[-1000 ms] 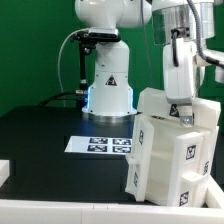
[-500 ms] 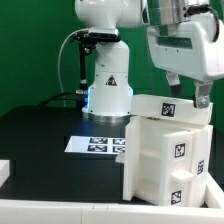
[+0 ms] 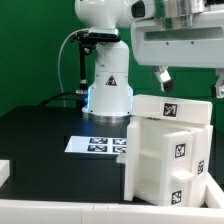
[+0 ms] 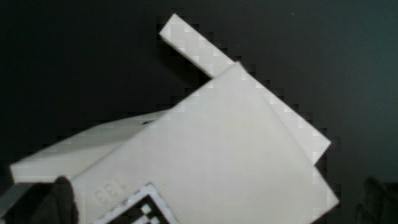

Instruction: Assemble cabinet

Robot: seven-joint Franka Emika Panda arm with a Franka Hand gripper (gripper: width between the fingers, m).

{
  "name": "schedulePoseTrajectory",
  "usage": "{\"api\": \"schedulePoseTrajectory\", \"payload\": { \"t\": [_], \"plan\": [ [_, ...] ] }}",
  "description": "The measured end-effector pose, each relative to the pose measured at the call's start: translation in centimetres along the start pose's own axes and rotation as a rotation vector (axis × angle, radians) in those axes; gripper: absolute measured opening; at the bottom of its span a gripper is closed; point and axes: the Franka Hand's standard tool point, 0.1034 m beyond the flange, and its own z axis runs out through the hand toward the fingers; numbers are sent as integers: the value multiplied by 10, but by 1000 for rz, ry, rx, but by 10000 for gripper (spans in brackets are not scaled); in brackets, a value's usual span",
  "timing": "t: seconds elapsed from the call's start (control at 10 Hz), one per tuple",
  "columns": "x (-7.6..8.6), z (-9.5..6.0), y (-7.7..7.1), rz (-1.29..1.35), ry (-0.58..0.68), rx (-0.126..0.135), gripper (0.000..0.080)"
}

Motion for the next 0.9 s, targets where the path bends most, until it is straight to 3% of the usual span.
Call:
{"api": "schedulePoseTrajectory", "payload": {
  "t": [0.1,0.2,0.4,0.9],
  "plan": [
    [0,-1,0,-90,5,-3,796],
    [1,-5,-2,-255,51,-34,796],
    [2,-13,-9,-647,171,-47,796],
    [2,-10,-5,-983,177,-80,796]
  ]
}}
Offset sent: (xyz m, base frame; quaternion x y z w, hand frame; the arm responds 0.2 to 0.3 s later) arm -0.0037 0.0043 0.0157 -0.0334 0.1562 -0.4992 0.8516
